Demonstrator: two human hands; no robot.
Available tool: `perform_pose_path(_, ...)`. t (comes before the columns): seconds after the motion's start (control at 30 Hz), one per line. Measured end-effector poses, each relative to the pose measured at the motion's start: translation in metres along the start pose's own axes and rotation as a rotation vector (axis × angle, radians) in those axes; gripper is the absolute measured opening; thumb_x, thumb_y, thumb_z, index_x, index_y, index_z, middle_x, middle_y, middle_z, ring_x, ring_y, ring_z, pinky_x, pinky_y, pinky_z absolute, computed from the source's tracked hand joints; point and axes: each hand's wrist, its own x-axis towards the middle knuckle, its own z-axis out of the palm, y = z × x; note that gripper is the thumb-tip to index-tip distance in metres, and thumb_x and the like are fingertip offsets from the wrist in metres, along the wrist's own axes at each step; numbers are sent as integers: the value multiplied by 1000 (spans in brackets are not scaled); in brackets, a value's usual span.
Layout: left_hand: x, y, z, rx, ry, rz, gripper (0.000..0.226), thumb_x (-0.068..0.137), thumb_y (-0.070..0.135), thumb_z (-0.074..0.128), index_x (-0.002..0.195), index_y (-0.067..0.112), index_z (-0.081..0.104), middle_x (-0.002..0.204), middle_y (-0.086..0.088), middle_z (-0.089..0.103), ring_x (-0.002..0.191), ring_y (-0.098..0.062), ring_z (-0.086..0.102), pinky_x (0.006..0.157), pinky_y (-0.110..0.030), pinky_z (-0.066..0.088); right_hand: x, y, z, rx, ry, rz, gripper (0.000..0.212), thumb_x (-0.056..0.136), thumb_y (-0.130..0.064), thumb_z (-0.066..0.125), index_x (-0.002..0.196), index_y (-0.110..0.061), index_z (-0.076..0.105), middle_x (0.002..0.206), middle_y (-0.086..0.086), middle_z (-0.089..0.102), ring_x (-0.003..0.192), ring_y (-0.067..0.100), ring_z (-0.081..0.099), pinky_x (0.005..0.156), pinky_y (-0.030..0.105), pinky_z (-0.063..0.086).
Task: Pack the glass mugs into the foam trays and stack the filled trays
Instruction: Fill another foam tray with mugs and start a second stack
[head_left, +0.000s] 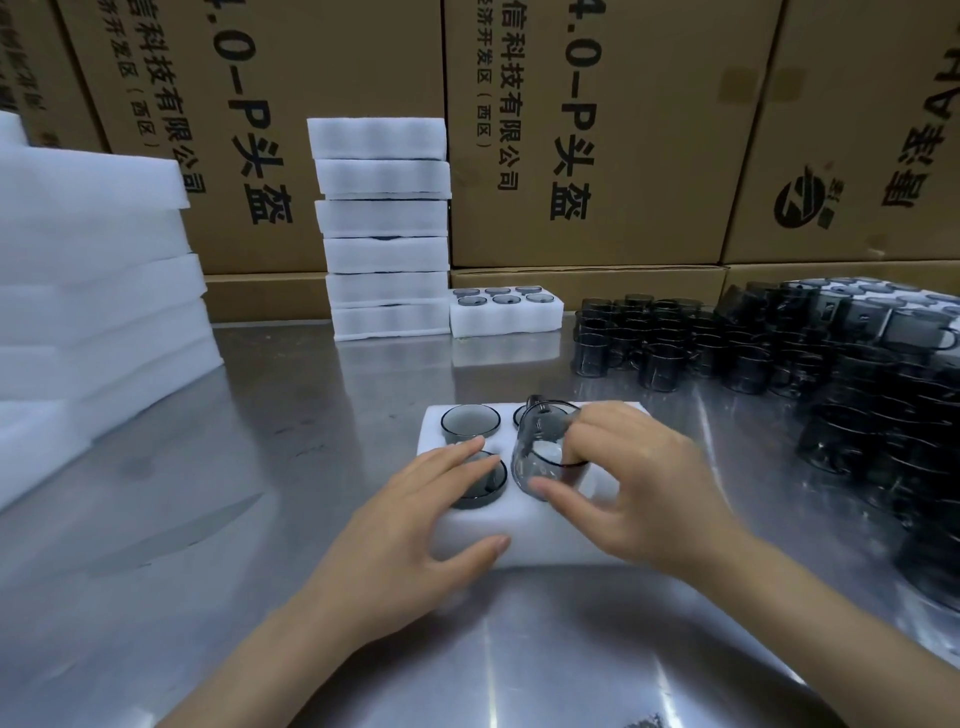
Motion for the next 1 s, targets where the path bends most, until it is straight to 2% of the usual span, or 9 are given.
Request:
perform_pose_path(0.2, -1, 0, 0, -8, 6, 2, 57, 75, 67, 47, 128, 55, 34, 143, 36, 27, 133, 18, 17, 103, 1, 11, 0, -10, -3, -78, -66, 1, 46, 81, -53, 53, 55, -16, 45, 54, -9, 46, 66, 22, 47, 45, 29, 41)
perform_pose_path(0.33, -1, 1, 0, -8, 11, -2, 56, 75, 68, 47, 128, 55, 33, 143, 36, 27, 133, 17, 17, 103, 0, 11, -2, -15, 2, -80, -116, 72, 50, 81, -59, 46, 57, -16, 46, 54, -8, 47, 69, 22, 46, 45, 36, 46)
perform_pose_path(0.47, -1, 2, 0, 6, 15, -6, 62, 75, 66, 47, 133, 47, 38, 142, 35, 25, 132, 18, 16, 107, -4, 12, -4, -18, 3, -135, -157, 133, 51, 81, -67, 44, 61, -21, 43, 58, -10, 49, 74, 20, 46, 46, 34, 44)
perform_pose_path(0.57, -2, 8, 0, 60, 23, -14, 66, 78, 61, 52, 139, 43, 34, 146, 33, 21, 135, 15, 15, 115, -21, 9, -3, -19, 0, -150, -195, 218, 55, 80, -72, 31, 76, -24, 57, 73, -14, 57, 84, 14, 49, 55, 28, 43)
perform_pose_path(0.6, -1, 11, 0, 91, 27, -7, 68, 79, 60, 52, 141, 43, 31, 148, 32, 19, 137, 12, 14, 115, -24, 6, -2, -20, -2, -134, -162, 241, 54, 81, -71, 30, 81, -25, 59, 77, -15, 59, 85, 13, 51, 58, 28, 44)
perform_pose_path(0.7, 1, 24, 0, 158, 61, 74, 71, 82, 56, 51, 146, 33, 30, 153, 22, 20, 141, 4, 15, 115, -29, 8, -1, -22, -7, -103, 11, 218, 36, 85, -56, 44, 90, -27, 64, 86, -17, 62, 80, 11, 54, 58, 28, 46)
perform_pose_path(0.83, 2, 38, 4, 204, 131, 195, 71, 84, 50, 52, 145, 20, 36, 153, 11, 28, 140, -3, 23, 115, -29, 17, 0, -18, -10, -82, -14, 217, 31, 87, -50, 47, 100, -28, 66, 98, -16, 62, 84, 12, 57, 59, 34, 51)
perform_pose_path(0.93, 0, 35, 5, 238, 127, 220, 70, 86, 49, 51, 147, 19, 33, 154, 10, 26, 141, -6, 25, 114, -32, 20, -2, -13, -13, -82, -9, 216, 42, 88, -48, 44, 115, -26, 66, 117, -15, 63, 106, 10, 59, 75, 29, 54)
perform_pose_path(1.0, -1, 33, 6, 291, 105, 242, 70, 87, 50, 49, 147, 18, 32, 155, 7, 26, 141, -9, 27, 114, -36, 26, -4, -13, -14, -71, -98, 178, 48, 91, -44, 38, 128, -21, 59, 134, -13, 55, 123, 7, 50, 93, 22, 45)
